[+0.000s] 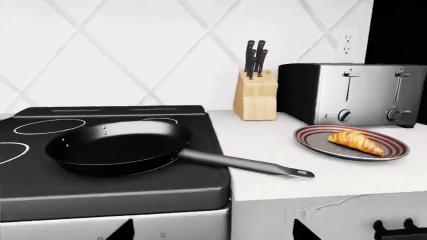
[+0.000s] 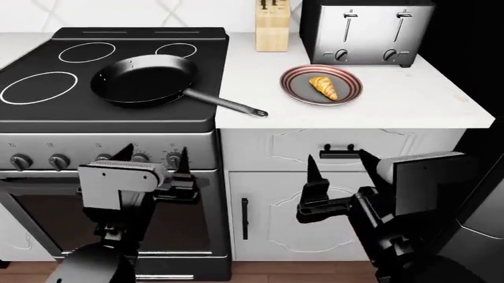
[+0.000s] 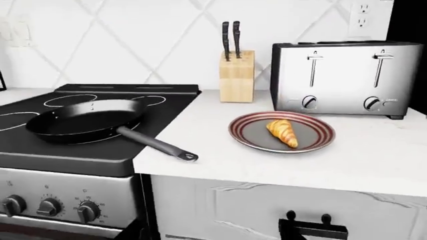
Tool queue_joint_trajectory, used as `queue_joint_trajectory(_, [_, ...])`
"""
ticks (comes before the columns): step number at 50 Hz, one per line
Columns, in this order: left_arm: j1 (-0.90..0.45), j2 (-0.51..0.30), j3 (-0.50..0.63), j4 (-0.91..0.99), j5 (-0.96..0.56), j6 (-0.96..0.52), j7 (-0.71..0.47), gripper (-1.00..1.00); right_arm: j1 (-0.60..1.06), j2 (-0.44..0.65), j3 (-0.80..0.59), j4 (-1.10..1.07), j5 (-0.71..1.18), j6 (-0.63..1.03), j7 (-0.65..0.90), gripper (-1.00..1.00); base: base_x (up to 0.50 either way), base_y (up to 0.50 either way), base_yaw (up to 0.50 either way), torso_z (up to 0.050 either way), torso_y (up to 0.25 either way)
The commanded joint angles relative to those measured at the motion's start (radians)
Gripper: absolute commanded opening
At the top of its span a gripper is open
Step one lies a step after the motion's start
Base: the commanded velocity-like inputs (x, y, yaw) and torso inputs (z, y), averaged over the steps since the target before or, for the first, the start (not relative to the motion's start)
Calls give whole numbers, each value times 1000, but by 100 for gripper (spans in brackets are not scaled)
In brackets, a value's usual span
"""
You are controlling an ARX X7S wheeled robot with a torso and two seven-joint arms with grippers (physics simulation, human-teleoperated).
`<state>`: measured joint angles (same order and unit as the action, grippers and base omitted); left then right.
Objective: Pick the croissant and place it on the pan. Then turn on the stove to warm the croissant.
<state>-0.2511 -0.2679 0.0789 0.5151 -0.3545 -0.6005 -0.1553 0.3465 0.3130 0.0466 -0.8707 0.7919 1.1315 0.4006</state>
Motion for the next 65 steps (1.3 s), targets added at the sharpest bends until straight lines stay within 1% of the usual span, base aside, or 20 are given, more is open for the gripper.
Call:
queue_joint_trajectory(1, [-136,-44,-42,90,-125,-186,38,100,335,231,20,-14,1029,315,756,100,0,0,0,0,0])
queue_joint_trajectory(2, [-139,-50,-39,86,-122,-178,46,100,365,266,-23,-6,1089,288,813,100,0,0,0,0,0])
queue_joint_trajectory(5, [-153,-63,-33,74,-117,-171,59,100,425,330,-95,-3,1196,224,915,100,0,0,0,0,0])
queue_joint_trajectory(9, [-149,-77,-39,91,-145,-248,42,100,449,325,-46,-26,1253,133,924,100,0,0,0,0,0])
queue_joint_trajectory(15, [-175,-114,-47,118,-180,-350,34,100,589,394,-179,-19,1386,26,1084,100,0,0,0,0,0])
queue_joint_trajectory(17, [-189,-120,-50,115,-183,-360,33,100,631,411,-190,-23,1400,2,1115,100,0,0,0,0,0])
queue_joint_trajectory(21, [-186,-120,-53,114,-192,-357,39,100,673,428,-135,-22,1392,-32,1105,100,0,0,0,0,0])
queue_joint_trajectory(25, [-184,-124,-46,124,-201,-354,51,100,695,445,-133,4,1399,-44,1094,100,0,0,0,0,0])
queue_joint_trajectory(31, [-202,-113,-44,119,-206,-350,48,100,669,462,-113,28,1396,-51,1060,100,0,0,0,0,0])
queue_joint_trajectory(36, [-237,-101,-64,129,-224,-346,45,100,667,481,-160,54,1406,-48,1072,100,0,0,0,0,0])
queue_joint_trajectory(47, [-287,-87,-110,152,-280,-372,36,100,666,493,-180,51,1411,-62,1055,100,14,0,0,0,0])
queue_joint_trajectory(53, [-285,-90,-104,148,-280,-365,38,100,661,487,-170,49,1397,-68,1035,100,480,0,0,0,0])
queue_joint_trajectory(65, [-271,-95,-88,133,-271,-349,41,100,687,485,-193,62,1386,-67,1019,100,500,0,0,0,0])
